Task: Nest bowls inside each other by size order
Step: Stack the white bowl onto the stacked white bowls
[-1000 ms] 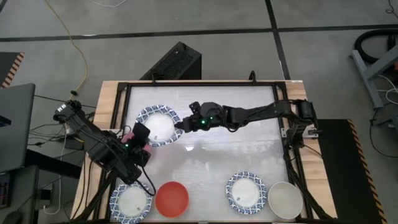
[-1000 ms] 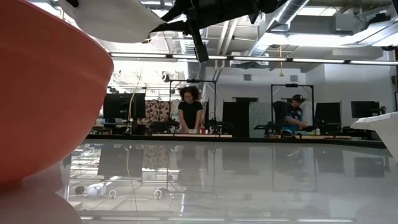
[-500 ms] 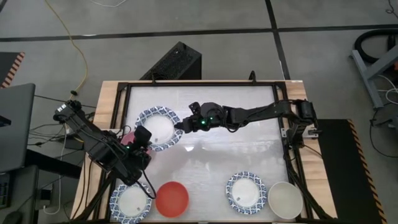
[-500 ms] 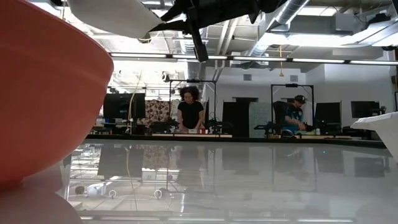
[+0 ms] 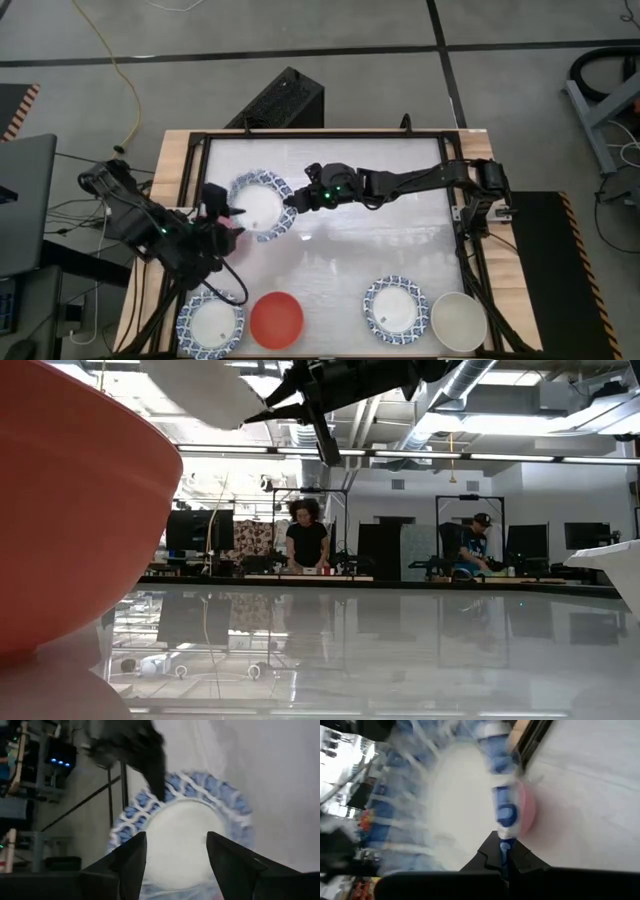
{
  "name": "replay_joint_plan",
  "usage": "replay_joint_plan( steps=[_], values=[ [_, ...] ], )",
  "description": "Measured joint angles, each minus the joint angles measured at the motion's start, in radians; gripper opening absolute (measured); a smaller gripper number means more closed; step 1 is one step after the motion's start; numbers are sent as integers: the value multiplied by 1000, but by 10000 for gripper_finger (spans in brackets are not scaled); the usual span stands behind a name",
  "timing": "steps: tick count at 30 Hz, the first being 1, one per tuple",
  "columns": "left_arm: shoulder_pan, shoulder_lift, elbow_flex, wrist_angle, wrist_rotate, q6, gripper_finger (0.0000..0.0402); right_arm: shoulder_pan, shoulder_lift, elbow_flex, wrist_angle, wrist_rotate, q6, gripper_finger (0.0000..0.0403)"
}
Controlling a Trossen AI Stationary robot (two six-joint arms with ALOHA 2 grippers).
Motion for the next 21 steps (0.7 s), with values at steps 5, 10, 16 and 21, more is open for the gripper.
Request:
replay_joint_plan(
  steps=[5,10,16,21],
  values=[
    [0,-16,93,-4,8,-72,190,2,5,0,-17,0,-2,10],
    [0,-50,119,-2,19,-210,190,9,5,0,-30,4,-6,10],
    [-24,-110,118,16,-36,-413,189,7,6,0,-72,24,-10,10],
    [-68,-146,117,-24,-104,-537,189,-6,6,0,-161,-10,-2,10]
  ],
)
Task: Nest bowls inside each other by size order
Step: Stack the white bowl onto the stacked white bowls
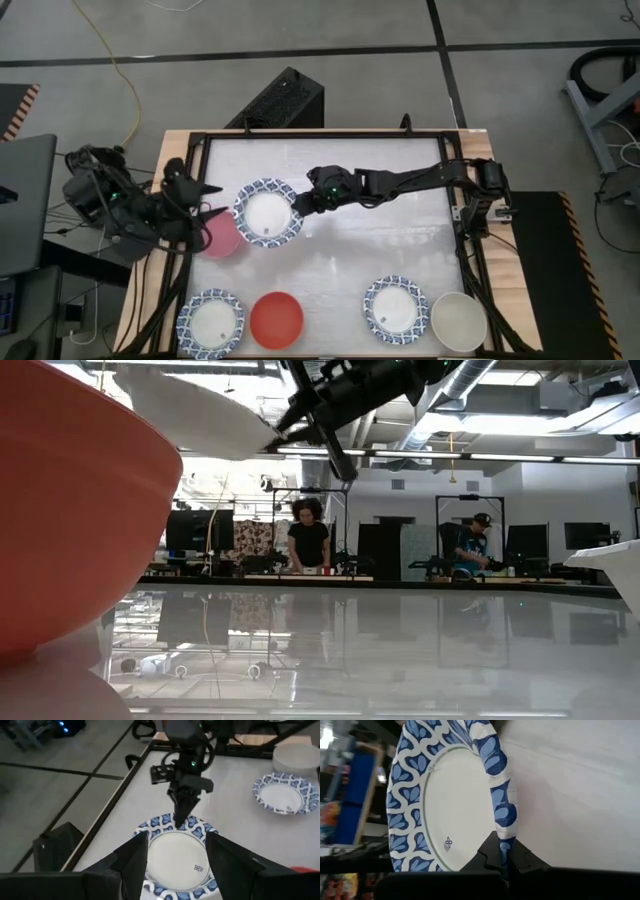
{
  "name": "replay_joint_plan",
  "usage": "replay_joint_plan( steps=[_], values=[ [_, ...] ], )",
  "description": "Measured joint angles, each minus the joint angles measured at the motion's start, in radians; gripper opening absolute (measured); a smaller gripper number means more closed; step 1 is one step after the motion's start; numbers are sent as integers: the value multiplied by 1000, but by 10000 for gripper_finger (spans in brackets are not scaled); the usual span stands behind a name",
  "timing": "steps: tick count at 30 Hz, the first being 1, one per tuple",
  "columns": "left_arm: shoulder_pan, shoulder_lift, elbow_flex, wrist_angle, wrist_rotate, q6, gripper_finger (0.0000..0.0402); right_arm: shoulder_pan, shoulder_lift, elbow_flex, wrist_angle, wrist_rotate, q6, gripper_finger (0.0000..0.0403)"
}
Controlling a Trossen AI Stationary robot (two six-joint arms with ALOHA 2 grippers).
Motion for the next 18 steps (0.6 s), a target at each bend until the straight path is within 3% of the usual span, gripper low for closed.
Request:
replay_joint_plan(
  steps=[5,11,18],
  values=[
    [-12,-16,-1,-76,-15,-91,189,32,1,0,-23,1,16,10],
    [-12,-22,-1,-75,-19,-64,189,70,1,12,-25,17,41,9],
    [-12,-48,-1,-70,-20,-47,189,89,55,160,-43,37,-24,9]
  ],
)
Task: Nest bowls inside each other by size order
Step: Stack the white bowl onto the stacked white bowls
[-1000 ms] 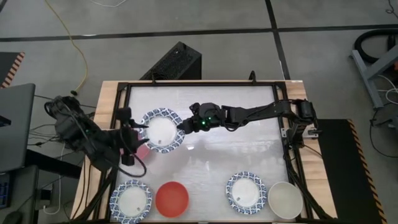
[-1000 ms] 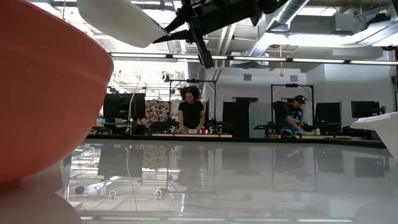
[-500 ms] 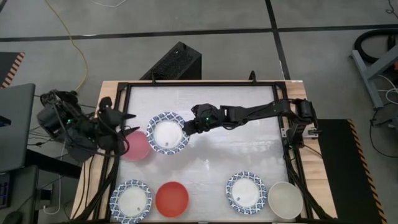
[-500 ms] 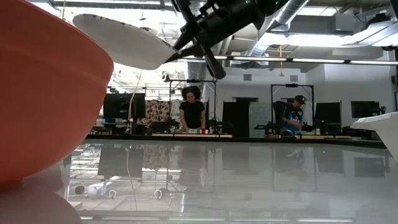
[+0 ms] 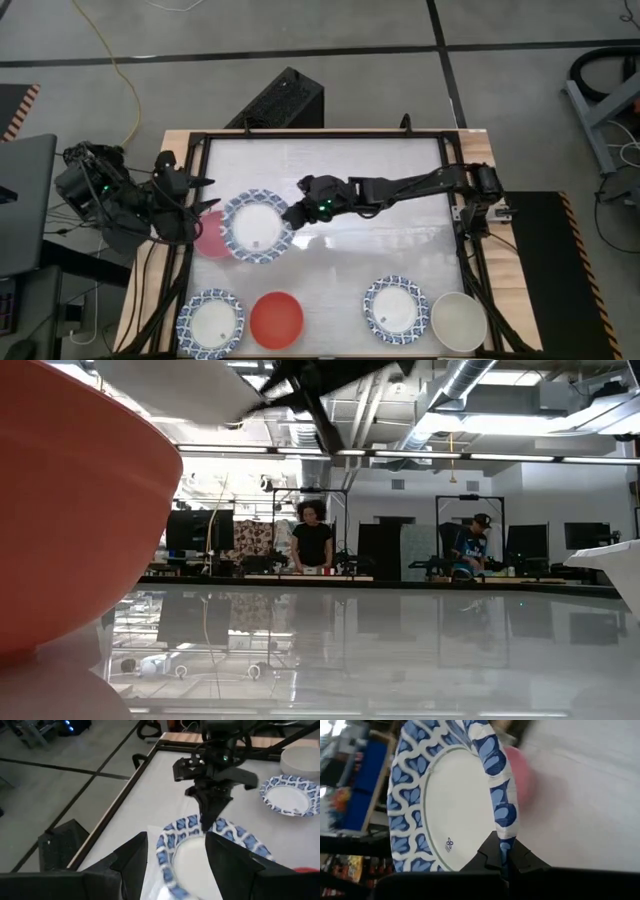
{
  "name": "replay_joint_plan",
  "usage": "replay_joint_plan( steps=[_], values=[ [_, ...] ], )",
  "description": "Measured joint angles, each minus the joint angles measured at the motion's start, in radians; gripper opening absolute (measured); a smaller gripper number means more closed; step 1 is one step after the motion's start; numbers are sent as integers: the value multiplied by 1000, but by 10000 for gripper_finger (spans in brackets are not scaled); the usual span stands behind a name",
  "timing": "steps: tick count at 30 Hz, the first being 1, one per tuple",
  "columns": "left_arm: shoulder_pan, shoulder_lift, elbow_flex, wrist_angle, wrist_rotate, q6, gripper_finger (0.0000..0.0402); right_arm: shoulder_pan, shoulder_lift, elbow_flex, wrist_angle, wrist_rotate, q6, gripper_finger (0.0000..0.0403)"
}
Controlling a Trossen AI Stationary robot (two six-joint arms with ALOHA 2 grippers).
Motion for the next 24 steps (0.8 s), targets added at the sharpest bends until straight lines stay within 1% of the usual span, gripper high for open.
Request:
replay_joint_plan(
  steps=[1,5,7,9,11,16,22,24],
  values=[
    [0,-8,0,6,1,6,189,3,15,35,9,0,-16,9],
    [0,-47,0,16,1,15,189,23,102,203,-102,-14,-91,9],
    [0,-64,0,15,1,15,189,31,147,280,-198,-22,-125,9],
    [0,-78,0,15,2,25,189,37,196,358,-217,-31,-140,9],
    [0,-90,0,12,1,42,189,44,235,415,-271,-49,-165,9],
    [0,-110,0,7,2,62,189,60,325,517,-245,-97,-158,9],
    [0,-120,0,0,5,79,189,77,430,601,-247,-133,-154,9],
    [0,-120,0,-1,5,95,189,84,476,636,-204,-136,-170,9]
  ],
)
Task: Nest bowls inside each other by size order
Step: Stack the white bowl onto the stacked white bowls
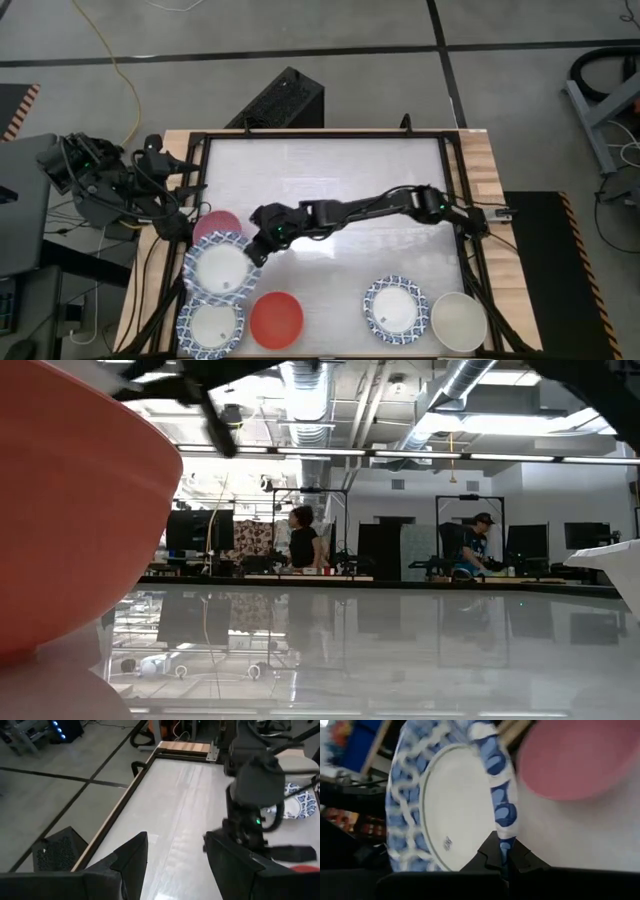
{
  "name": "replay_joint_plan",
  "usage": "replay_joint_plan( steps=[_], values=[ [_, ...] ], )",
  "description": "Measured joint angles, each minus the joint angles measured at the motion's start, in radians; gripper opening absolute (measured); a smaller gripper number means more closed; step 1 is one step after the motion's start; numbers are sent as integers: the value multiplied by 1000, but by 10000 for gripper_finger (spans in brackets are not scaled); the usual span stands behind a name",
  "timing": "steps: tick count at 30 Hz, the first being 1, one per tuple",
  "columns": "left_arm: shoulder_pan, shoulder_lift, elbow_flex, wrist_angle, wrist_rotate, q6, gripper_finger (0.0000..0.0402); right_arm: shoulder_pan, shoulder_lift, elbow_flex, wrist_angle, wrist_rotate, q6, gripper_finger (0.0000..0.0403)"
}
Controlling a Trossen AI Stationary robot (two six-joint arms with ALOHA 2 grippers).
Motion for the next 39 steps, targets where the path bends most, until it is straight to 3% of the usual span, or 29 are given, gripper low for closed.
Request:
replay_joint_plan(
  steps=[14,39],
  values=[
    [0,1,0,-4,34,19,189,53,228,221,46,-23,-94,9],
    [0,2,0,-4,75,-9,190,91,240,212,206,-52,-253,9]
  ],
)
